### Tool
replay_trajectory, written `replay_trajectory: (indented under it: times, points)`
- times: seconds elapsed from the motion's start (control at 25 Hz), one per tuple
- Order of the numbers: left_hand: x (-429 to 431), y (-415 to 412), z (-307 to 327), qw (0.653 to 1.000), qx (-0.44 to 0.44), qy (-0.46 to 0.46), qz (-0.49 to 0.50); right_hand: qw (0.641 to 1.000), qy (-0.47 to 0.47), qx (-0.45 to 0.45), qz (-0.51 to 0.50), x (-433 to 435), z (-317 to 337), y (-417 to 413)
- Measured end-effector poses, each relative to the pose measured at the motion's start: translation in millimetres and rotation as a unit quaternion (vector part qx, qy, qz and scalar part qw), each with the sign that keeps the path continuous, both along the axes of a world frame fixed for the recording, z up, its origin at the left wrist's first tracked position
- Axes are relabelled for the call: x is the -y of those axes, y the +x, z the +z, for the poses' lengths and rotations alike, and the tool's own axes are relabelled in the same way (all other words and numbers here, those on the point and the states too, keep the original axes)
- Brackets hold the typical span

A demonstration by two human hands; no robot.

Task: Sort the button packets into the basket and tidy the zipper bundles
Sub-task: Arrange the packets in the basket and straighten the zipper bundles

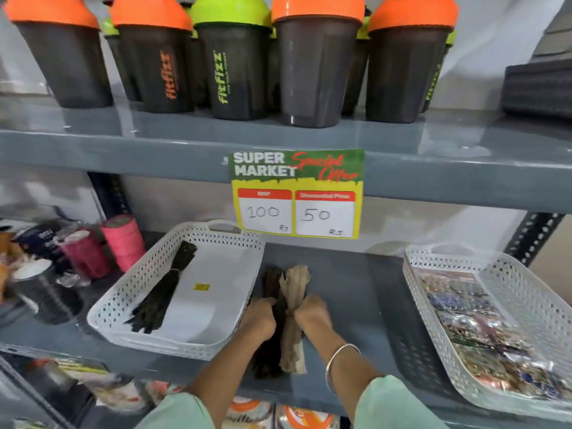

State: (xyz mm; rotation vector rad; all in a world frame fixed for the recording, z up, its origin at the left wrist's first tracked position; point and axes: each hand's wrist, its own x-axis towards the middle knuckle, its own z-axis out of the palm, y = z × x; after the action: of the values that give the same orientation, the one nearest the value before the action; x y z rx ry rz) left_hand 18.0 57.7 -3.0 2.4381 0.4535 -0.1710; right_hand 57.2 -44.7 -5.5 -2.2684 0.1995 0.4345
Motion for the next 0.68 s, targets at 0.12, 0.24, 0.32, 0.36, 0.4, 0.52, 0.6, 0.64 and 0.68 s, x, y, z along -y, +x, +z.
replay_trajectory:
  times: [0.12, 0.24, 0.32, 0.36, 0.4, 0.52, 0.6, 0.64, 0.68]
  points:
    - [-3.9, 1.4, 1.7, 0.997, -0.015, -0.069, -0.008, 1.000, -0.019, -0.002, 0.001, 0.7, -1.9, 2.7]
    - [-6.1, 0.9, 2.3, 0.985, -0.009, -0.173, 0.002, 1.000, -0.013, 0.000, 0.000, 11.1, 3.4, 8.8]
    - [-4.8, -1.8, 4.1, 0.979, -0.004, -0.202, 0.007, 1.000, 0.025, -0.002, 0.007, 16.1, 6.2, 10.3]
    - [-4.2, -1.7, 4.4, 0.977, 0.002, -0.212, 0.006, 0.997, 0.071, -0.009, 0.007, 18.0, 10.1, 7.2]
    - [-3.3, -2.3, 7.2, 0.975, 0.006, -0.224, 0.001, 0.992, 0.123, -0.020, 0.011, 21.5, 11.1, 5.3]
    - [-0.2, -3.9, 28.5, 0.968, 0.032, -0.247, -0.021, 0.965, 0.251, -0.059, 0.041, 28.7, 30.9, -0.9]
    - [-6.7, -1.9, 48.8, 0.962, 0.054, -0.266, -0.035, 0.956, 0.280, -0.038, 0.074, 31.4, 48.0, 1.0]
    - [-15.2, -1.9, 63.0, 0.958, 0.062, -0.277, -0.044, 0.952, 0.291, -0.025, 0.090, 28.3, 61.7, 1.2]
    - [-27.5, -0.4, 76.2, 0.956, 0.071, -0.279, -0.055, 0.947, 0.304, -0.009, 0.101, 22.0, 73.7, 3.2]
